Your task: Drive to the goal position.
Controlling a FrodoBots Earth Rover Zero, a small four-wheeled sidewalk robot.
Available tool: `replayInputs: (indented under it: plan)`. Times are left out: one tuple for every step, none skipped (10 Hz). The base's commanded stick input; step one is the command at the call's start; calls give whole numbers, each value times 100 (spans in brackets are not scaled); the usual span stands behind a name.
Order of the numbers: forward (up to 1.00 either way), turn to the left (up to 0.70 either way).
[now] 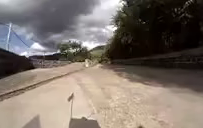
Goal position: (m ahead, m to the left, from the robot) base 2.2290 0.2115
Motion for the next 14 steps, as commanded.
replayInputs:
  plan:
    - [85,0]
    - [85,15]
    - [85,21]
    - [85,26]
    - [85,31]
    - [85,0]
    - [85,0]
    - [85,0]
    - [85,0]
    - [85,0]
    - [85,0]
    - [85,0]
    - [85,0]
    - [85,0]
